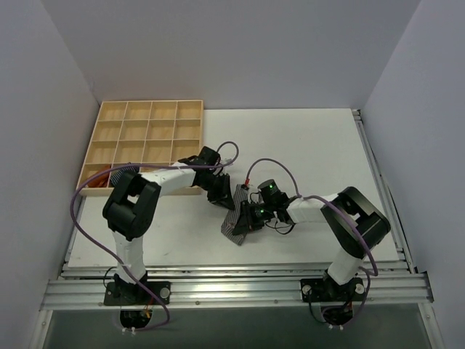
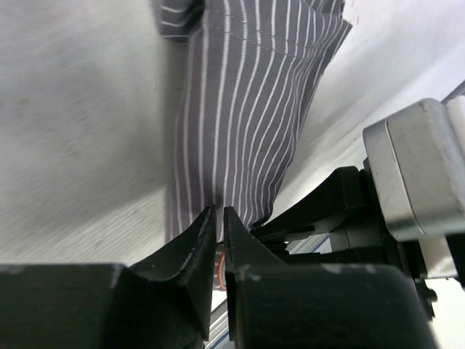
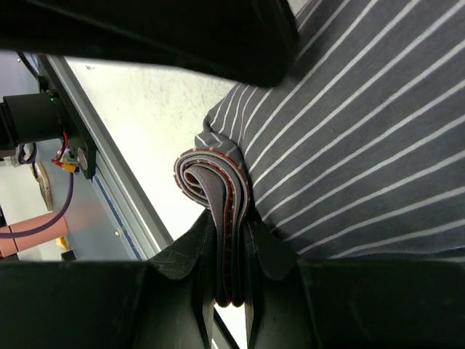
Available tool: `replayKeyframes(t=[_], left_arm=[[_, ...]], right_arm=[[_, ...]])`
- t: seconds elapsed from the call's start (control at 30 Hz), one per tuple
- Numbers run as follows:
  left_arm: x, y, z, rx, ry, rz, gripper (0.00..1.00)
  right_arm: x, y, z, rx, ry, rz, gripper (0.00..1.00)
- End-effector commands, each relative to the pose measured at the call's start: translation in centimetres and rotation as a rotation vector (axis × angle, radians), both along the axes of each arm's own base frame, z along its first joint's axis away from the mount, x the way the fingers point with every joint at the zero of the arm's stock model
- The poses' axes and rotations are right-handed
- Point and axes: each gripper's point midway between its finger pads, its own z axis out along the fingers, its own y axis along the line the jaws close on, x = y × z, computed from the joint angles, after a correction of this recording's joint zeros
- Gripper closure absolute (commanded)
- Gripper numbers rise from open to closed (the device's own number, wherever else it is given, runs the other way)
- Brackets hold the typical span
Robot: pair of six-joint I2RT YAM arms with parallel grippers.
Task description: Roll the underwear
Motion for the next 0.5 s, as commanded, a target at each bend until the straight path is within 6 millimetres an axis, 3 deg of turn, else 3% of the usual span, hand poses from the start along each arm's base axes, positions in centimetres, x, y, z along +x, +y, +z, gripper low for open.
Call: replayKeyframes(t=[0.0,0.23,0.47], left_arm=[[0.9,-3.1,1.9,-0.123,-0.028,-0.055,0.84],[0.5,-4.7,-0.1,-0.142,0.006,-0.069,0.89],[0.8,-5.0,-3.1,-0.117,0.051,-0.060,0.92]], right_arm=[[0.9,-1.6,-1.4,-0.110,-0.031,-0.061,1.00],[1.3,-1.3,-0.8,-0.096,-0.049,-0.068,1.00],[-0.8,-0.4,-1.5,-0.074,-0.023,0.004,1.00]])
